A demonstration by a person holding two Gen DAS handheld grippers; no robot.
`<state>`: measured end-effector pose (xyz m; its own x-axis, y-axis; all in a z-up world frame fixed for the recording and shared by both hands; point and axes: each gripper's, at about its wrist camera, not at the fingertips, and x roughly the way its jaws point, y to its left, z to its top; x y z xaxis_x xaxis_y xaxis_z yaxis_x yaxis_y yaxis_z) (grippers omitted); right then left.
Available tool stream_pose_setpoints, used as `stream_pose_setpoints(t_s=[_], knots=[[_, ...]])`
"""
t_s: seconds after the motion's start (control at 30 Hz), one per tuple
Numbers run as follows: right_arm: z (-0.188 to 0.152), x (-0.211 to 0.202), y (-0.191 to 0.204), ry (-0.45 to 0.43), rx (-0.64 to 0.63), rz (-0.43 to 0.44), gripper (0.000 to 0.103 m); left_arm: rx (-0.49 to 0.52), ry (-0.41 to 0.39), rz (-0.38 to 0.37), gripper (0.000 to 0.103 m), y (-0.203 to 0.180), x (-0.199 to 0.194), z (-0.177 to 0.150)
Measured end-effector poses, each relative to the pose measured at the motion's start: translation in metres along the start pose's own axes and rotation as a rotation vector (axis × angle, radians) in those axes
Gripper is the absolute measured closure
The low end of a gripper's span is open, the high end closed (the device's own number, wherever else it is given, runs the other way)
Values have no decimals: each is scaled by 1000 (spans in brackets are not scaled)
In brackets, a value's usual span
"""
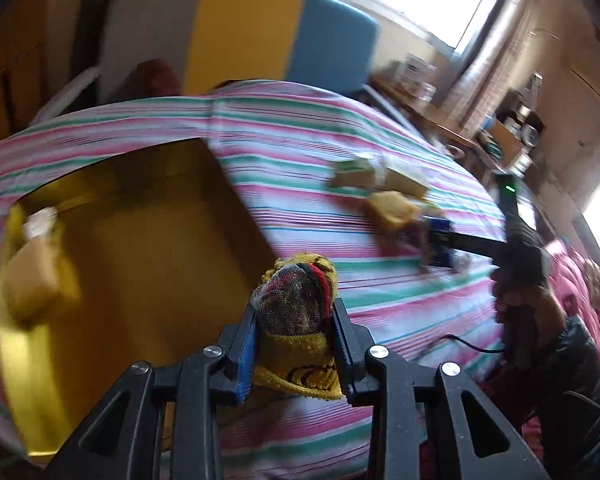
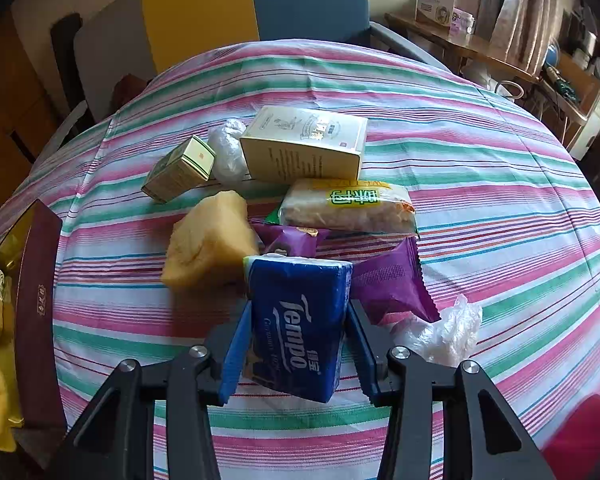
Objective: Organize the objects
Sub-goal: 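Carry the yellow knitted pouch into the gold tray and release it with the left gripper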
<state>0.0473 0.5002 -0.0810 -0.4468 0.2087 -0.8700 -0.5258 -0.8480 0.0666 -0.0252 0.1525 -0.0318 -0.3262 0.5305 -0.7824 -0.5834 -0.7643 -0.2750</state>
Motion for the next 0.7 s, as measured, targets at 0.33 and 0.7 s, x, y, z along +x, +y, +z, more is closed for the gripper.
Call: stream_pose_setpoints(t_s=[0.33, 0.7], knots=[[-1, -2, 5, -1, -21, -1, 56, -206, 72, 305, 70, 126, -10, -19], [-1, -1, 8, 1, -32, 1, 56, -218, 112, 446, 68, 166, 14, -17]])
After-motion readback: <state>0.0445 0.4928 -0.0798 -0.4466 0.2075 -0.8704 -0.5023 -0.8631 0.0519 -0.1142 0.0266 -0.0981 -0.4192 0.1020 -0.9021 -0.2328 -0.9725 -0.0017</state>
